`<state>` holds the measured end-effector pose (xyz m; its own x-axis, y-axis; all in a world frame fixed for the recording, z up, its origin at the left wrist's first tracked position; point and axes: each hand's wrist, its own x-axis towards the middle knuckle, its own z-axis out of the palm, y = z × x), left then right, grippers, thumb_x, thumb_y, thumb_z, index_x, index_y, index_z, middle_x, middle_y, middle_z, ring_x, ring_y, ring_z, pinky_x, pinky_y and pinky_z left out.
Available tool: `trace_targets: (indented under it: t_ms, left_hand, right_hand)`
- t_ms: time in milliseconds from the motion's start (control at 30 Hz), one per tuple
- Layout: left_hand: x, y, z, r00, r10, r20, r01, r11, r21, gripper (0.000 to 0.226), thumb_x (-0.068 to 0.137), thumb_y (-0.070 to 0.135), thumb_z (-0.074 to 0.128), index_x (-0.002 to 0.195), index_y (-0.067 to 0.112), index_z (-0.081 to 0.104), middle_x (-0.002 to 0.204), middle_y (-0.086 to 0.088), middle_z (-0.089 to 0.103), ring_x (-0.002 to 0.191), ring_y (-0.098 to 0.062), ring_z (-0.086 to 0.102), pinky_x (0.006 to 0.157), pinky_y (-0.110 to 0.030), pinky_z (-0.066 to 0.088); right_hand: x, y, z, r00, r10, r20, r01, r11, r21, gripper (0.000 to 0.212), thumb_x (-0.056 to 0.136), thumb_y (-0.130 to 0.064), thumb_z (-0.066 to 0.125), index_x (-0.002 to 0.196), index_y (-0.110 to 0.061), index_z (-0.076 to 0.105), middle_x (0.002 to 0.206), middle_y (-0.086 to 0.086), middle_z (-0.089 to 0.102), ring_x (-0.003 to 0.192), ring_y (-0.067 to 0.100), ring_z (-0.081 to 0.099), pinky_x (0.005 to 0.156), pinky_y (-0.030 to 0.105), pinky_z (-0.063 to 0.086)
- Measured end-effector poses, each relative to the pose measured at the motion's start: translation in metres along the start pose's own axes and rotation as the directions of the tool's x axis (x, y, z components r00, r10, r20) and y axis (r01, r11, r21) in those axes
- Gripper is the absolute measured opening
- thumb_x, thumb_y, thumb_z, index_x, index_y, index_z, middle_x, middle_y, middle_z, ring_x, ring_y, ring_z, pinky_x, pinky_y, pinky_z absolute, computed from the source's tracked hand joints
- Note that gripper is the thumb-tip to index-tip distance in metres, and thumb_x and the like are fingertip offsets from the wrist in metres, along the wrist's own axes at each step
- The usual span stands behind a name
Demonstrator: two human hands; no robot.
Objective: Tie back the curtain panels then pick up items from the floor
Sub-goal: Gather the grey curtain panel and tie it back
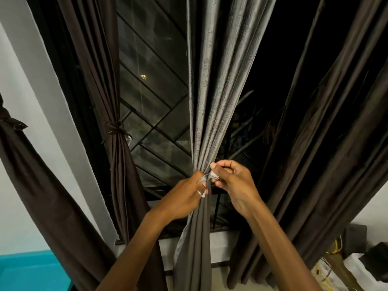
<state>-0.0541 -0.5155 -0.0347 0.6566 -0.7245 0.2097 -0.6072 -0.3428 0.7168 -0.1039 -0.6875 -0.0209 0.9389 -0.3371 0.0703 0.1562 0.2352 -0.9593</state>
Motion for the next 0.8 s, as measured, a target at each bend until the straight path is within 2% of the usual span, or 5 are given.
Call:
trace_targets:
  t_ms: [100, 200, 367, 567, 800]
  left_hand:
    - [-0.003, -0.003, -0.002, 0.999, -0.018, -0.038, 0.017, 0.999, -0.031, 0.008, 0.107, 0.031, 0.04, 0.106, 0.026, 0.047, 0.091, -0.006, 0.065, 0.067, -0.013, 0.056, 0.06, -0.039, 0.047]
    - [-0.006, -0.004, -0.008, 0.995, -0.02, -0.097, 0.014, 0.998, -0.056, 0.012, 0.105, 0.04, 0.042, 0.105, 0.032, 0.05, 0.083, -0.002, 0.065, 0.062, -0.007, 0.057, 0.056, -0.035, 0.047]
    - [-0.006, -0.004, -0.018, 0.989, -0.007, -0.148, -0.007, 0.995, -0.097, 0.015, 0.098, 0.042, 0.045, 0.105, 0.039, 0.058, 0.086, 0.003, 0.071, 0.073, -0.013, 0.067, 0.067, -0.044, 0.055]
    - [-0.005, -0.003, -0.021, 0.987, -0.032, -0.157, -0.002, 0.977, -0.215, 0.014, 0.098, 0.032, 0.054, 0.1, 0.032, 0.067, 0.088, 0.005, 0.073, 0.083, -0.013, 0.071, 0.07, -0.036, 0.057]
    - [-0.004, -0.001, -0.027, 0.976, -0.014, -0.218, -0.005, 0.996, -0.089, 0.031, 0.094, 0.054, 0.05, 0.085, 0.029, 0.067, 0.073, 0.002, 0.069, 0.06, -0.016, 0.062, 0.055, -0.036, 0.049]
  right_hand:
    - [-0.005, 0.025, 0.004, 0.999, -0.034, -0.005, 0.034, 0.989, 0.141, 0.025, 0.095, -0.018, 0.07, 0.117, -0.007, 0.064, 0.102, 0.011, 0.078, 0.092, 0.02, 0.075, 0.077, 0.023, 0.059]
    - [-0.013, 0.043, 0.004, 0.957, -0.279, 0.074, 0.288, 0.942, -0.171, 0.027, 0.099, -0.013, 0.063, 0.125, -0.019, 0.06, 0.115, -0.001, 0.075, 0.111, 0.014, 0.071, 0.09, 0.023, 0.056]
    - [-0.016, 0.051, 0.0, 0.818, -0.465, 0.339, 0.56, 0.509, -0.654, 0.063, 0.094, -0.01, 0.066, 0.146, -0.038, 0.045, 0.139, -0.034, 0.049, 0.132, 0.0, 0.046, 0.107, 0.011, 0.035]
    - [-0.012, 0.049, 0.002, 0.777, -0.442, 0.448, 0.626, 0.467, -0.625, 0.066, 0.096, -0.025, 0.069, 0.15, -0.044, 0.036, 0.137, -0.037, 0.048, 0.102, -0.004, 0.063, 0.089, 0.016, 0.052]
    - [0.002, 0.034, 0.01, 0.719, -0.448, 0.532, 0.684, 0.319, -0.656, 0.013, 0.097, -0.028, 0.056, 0.109, -0.024, 0.058, 0.098, -0.019, 0.05, 0.08, 0.004, 0.055, 0.062, 0.033, 0.051]
